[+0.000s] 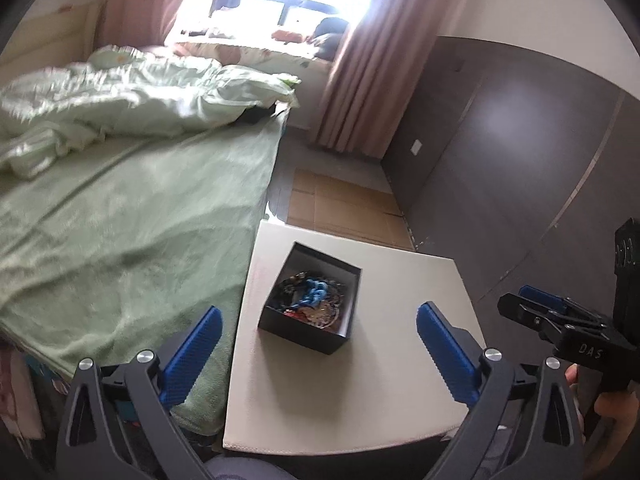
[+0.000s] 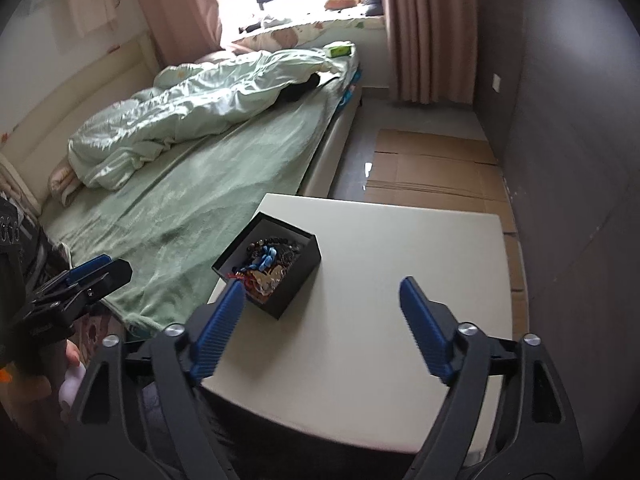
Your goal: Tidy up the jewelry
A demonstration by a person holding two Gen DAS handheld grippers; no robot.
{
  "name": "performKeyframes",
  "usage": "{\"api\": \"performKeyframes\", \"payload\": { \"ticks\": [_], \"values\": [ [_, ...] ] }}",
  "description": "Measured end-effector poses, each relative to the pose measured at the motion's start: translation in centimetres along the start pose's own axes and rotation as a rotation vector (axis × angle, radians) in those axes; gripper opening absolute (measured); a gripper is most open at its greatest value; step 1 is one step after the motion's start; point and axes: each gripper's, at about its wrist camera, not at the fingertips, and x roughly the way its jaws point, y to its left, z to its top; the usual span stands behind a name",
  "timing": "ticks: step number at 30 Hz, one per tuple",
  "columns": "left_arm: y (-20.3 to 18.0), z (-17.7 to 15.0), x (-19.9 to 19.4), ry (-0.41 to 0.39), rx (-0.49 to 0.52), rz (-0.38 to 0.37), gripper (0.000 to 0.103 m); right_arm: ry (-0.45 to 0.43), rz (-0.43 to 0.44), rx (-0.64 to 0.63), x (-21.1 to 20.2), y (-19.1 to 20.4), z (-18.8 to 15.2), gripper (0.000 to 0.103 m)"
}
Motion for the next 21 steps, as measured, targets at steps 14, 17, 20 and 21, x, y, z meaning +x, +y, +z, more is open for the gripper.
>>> {"api": "performKeyframes", "payload": {
  "ticks": [14,17,20,21],
  "values": [
    [-7.3,-3.9,-7.7,-0.123,0.213,-0.001,0.095,-0.129,-0.077,0.068,-9.4,-2.0,-5.8,0.098],
    [-8.1,-4.8,-9.0,-0.144,0.233,0.008,0.095,-0.153,-0.082,0.074,-10.9,-1.9,-7.0,0.098],
    [-8.6,-5.8,-10.4,-0.170,0.249,0.017,0.095,-0.175,-0.088,0.080,-12.1,-1.8,-8.0,0.098],
    [-8.7,-6.1,-10.8,-0.178,0.257,0.021,0.095,-0.182,-0.089,0.084,-12.5,-1.8,-8.3,0.098]
  ]
}}
